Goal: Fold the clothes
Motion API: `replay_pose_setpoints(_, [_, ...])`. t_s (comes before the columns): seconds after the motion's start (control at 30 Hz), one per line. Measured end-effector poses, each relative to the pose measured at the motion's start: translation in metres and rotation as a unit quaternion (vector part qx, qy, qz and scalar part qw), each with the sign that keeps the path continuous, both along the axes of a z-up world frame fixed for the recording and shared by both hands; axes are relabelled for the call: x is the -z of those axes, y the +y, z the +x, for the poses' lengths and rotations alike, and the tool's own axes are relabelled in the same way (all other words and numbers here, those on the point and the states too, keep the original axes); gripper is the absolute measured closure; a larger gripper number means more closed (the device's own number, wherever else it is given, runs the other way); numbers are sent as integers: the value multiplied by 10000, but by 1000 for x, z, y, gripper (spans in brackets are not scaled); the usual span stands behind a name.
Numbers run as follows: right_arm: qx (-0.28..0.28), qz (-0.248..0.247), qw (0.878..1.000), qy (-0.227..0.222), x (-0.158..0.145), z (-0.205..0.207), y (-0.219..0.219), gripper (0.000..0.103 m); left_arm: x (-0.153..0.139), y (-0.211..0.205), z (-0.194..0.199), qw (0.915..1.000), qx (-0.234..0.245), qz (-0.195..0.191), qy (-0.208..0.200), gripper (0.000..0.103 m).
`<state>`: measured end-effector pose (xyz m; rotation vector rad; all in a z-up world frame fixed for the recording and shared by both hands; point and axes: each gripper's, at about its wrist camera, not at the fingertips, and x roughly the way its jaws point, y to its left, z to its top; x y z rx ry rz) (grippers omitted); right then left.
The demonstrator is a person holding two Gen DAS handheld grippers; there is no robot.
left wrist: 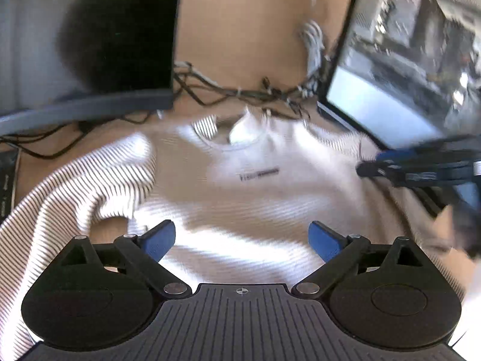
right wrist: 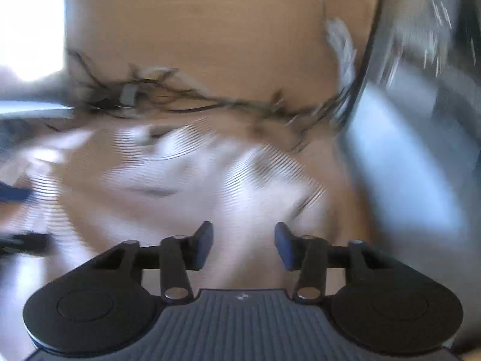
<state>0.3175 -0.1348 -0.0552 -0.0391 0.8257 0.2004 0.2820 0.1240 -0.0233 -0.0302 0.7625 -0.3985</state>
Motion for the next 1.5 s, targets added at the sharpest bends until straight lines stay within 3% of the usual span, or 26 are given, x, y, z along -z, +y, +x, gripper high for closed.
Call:
replay_pose_setpoints(0.07, [21, 165, 9997, 166, 12, -24, 5, 55, 11, 3, -8, 9999, 19, 23, 160, 4])
replay_pose_setpoints(0.3, [326, -152, 9990, 261, 35, -104, 18, 49, 18, 5, -47, 9994, 276, 144, 153, 0])
replay_pose_setpoints(0.4, [538, -156, 9978, 357, 32, -120, 17, 48, 18, 7, -66, 9992, 368, 87, 139, 0])
replay_pose_setpoints(0.53, [1320, 275, 9908, -93, 1, -148, -1, 49, 19, 10, -73, 9995, 299, -62, 125, 0])
replay_pose_setpoints(0.63, [1214, -900, 9863, -655, -18, -174, -1, 48, 20, 12, -71, 9994, 250, -177, 127, 0])
replay_pose_setpoints(0.73, [627, -2427, 9665, -552, -6, -177, 5, 48, 21, 11, -71, 9995, 253, -186, 96, 0])
replay_pose_setpoints(0.83, [839, -2337, 9686, -138, 9, -165, -7, 48, 21, 12, -73, 9995, 252, -194, 80, 0])
replay_pose_setpoints(0.93, [1792, -1386, 9739, -153, 3, -155, -31, 48, 21, 13, -75, 9995, 250, -174, 65, 0])
replay_pose_setpoints(0.97, [1675, -1720, 9704, -248, 4, -152, -28, 48, 21, 13, -76, 9995, 249, -167, 60, 0])
replay_pose_setpoints(1.03, [1080, -2777, 9537, -418, 14, -147, -15, 48, 21, 13, -77, 9995, 261, -144, 57, 0])
replay_pose_setpoints(1.07, [617, -3444, 9355, -487, 23, -147, -7, 48, 21, 13, -77, 9995, 267, -137, 60, 0])
replay_pose_setpoints(1.1, [227, -3826, 9224, -488, 31, -145, -4, 51, 21, 13, -77, 9995, 267, -127, 63, 0])
replay_pose_setpoints(1.13, [-151, -4152, 9083, -477, 40, -144, -1, 61, 21, 12, -76, 9996, 265, -114, 67, 0])
replay_pose_setpoints(1.3, [178, -3367, 9393, -639, 12, -101, -11, 71, 21, 10, -75, 9996, 265, -38, 61, 0])
replay_pose_setpoints(1.33, [256, -3192, 9450, -672, 6, -93, -13, 94, 22, 9, -74, 9996, 266, -22, 58, 0])
replay_pose_setpoints(1.37, [335, -3015, 9503, -705, 0, -84, -15, 100, 22, 9, -74, 9996, 267, -7, 56, 0])
replay_pose_setpoints(1.47, [569, -2478, 9638, -801, -18, -58, -22, 100, 22, 8, -73, 9996, 264, 25, 47, 0])
replay_pose_setpoints(1.5, [832, -2109, 9681, -1067, -48, -49, -29, 100, 22, 8, -73, 9997, 253, 12, 45, 0])
